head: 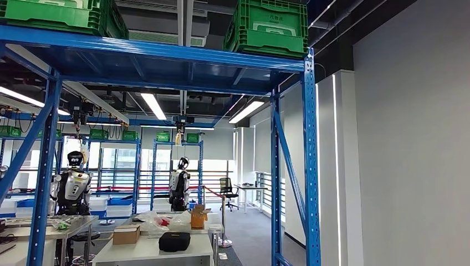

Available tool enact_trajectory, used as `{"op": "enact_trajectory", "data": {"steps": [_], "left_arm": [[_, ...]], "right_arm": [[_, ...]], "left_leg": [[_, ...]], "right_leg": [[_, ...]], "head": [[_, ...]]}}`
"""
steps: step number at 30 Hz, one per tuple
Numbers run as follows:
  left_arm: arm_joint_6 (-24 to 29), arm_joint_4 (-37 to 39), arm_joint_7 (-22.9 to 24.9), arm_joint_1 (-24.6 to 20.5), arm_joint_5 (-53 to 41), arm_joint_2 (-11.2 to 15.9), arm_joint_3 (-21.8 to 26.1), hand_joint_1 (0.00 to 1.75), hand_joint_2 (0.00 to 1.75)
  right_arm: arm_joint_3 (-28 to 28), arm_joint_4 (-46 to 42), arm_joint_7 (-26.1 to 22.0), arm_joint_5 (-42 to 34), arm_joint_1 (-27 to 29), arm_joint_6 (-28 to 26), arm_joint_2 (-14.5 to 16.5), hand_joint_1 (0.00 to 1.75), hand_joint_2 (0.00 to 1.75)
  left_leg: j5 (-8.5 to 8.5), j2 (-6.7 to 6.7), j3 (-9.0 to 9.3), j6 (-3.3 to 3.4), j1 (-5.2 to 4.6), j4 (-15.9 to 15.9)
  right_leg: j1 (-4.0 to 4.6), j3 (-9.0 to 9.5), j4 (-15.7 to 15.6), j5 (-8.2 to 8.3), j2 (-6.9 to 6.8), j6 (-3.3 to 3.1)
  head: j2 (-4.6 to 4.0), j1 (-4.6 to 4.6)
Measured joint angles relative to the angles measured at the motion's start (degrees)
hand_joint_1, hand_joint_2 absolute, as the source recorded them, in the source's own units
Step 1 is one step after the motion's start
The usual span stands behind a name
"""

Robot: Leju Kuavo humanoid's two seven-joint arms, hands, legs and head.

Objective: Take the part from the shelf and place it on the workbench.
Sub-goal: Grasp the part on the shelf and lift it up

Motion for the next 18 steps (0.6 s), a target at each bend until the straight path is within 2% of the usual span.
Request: {"op": "enact_trajectory", "data": {"steps": [3, 5, 6, 8, 9, 10, 11, 12, 13, 14, 15, 18], "left_arm": [[0.0, 0.1, 0.0, 0.0, -0.1, 0.0, 0.1, 0.0, 0.0], [0.0, 0.1, 0.1, 0.0, -0.1, -0.1, 0.2, 0.0, 0.0], [0.1, 0.2, 0.1, 0.0, -0.1, -0.2, 0.2, 0.0, 0.0], [0.0, 0.2, 0.0, 0.1, -0.2, -0.2, 0.2, 0.0, 0.0], [0.0, 0.3, 0.0, 0.2, -0.2, -0.3, 0.3, 0.0, 0.0], [0.0, 0.3, 0.0, 0.2, -0.2, -0.3, 0.3, 0.0, 0.0], [0.0, 0.3, 0.0, 0.3, -0.2, -0.3, 0.3, 0.0, 0.0], [0.0, 0.3, 0.0, 0.3, -0.2, -0.3, 0.4, 0.0, 0.0], [0.0, 0.3, 0.0, 0.3, -0.2, -0.3, 0.4, 0.0, 0.0], [0.0, 0.4, 0.0, 0.4, -0.2, -0.3, 0.4, 0.0, 0.0], [0.0, 0.4, 0.0, 0.4, -0.2, -0.3, 0.4, 0.0, 0.0], [0.0, 0.4, 0.0, 0.4, -0.3, -0.3, 0.6, 0.0, 0.0]], "right_arm": [[0.1, 0.1, 0.0, 0.0, -0.1, -0.1, -0.1, 0.0, 0.0], [0.1, 0.1, 0.0, 0.0, -0.2, -0.2, -0.2, 0.0, 0.0], [0.1, 0.2, 0.0, 0.0, -0.2, -0.2, -0.3, 0.0, 0.0], [0.3, 0.3, 0.0, -0.1, 0.0, -0.3, -0.4, 0.0, 0.0], [0.3, 0.4, 0.0, -0.2, 0.1, -0.3, -0.5, 0.0, 0.0], [0.4, 0.5, 0.0, -0.2, 0.1, -0.3, -0.5, 0.0, 0.0], [0.5, 0.5, 0.0, -0.2, 0.1, -0.3, -0.5, 0.0, 0.0], [0.5, 0.6, 0.0, -0.2, 0.1, -0.3, -0.5, 0.0, 0.0], [0.5, 0.6, 0.0, -0.2, 0.1, -0.3, -0.6, 0.0, 0.0], [0.6, 0.7, 0.0, -0.2, 0.1, -0.3, -0.6, 0.0, 0.0], [0.6, 0.7, 0.0, -0.2, 0.1, -0.3, -0.7, 0.0, 0.0], [0.7, 0.8, 0.0, -0.2, 0.3, -0.4, -0.8, 0.0, 0.0]], "left_leg": [[0.25, 0.03, 0.27, 0.68, 0.05, -0.8], [0.68, 0.09, 0.72, 1.14, 0.49, -1.9], [0.81, 0.12, 0.84, 1.24, 0.66, -2.2], [0.74, 0.12, 0.85, 1.26, 0.82, -2.3], [0.62, 0.1, 0.93, 1.15, 0.9, -2.2], [0.44, 0.09, 1.12, 0.96, 1.02, -2.2], [0.2, 0.06, 1.39, 0.67, 1.2, -2.1], [-0.13, 0.04, 1.73, 0.29, 1.39, -2.0], [-0.47, 0.02, 1.92, -0.16, 1.44, -1.8], [-0.78, 0.01, 1.95, -0.63, 1.44, -1.6], [-0.95, 0.01, 1.87, -1.07, 1.38, -1.4], [-1.16, 0.08, 1.67, -1.97, 1.4, -1.3]], "right_leg": [[-0.1, 0.1, -0.3, -0.04, -0.01, 0.5], [-0.06, -1.15, 2.1, -1.33, 0.02, 0.85], [-0.12, -2.84, 5.1, -2.61, 0.04, 0.99], [-0.32, -7.57, 12.6, -4.99, 0.07, 1.33], [-0.47, -9.39, 14.9, -4.9, 0.07, 1.54], [-0.64, -10.29, 15.2, -3.6, 0.06, 1.75], [-0.82, -10.11, 13.2, -1.25, 0.04, 1.96], [-1.03, -9.15, 9.7, 1.56, 0.02, 2.19], [-1.08, -8.03, 6.4, 3.5, 0.03, 2.4], [-1.1, -7.13, 3.8, 4.49, 0.11, 2.21], [-1.06, -6.74, 2.5, 4.65, 0.19, 1.87], [-0.9, -6.79, 2.2, 3.93, 0.35, 0.23]], "head": [[0.0, 0.06], [0.0, -0.03], [0.0, -0.16], [0.0, -0.36], [0.0, -0.41], [0.0, -0.43], [0.0, -0.46], [0.0, -0.48], [0.0, -0.45], [0.01, -0.48], [0.01, -0.42], [0.01, -0.25]]}}
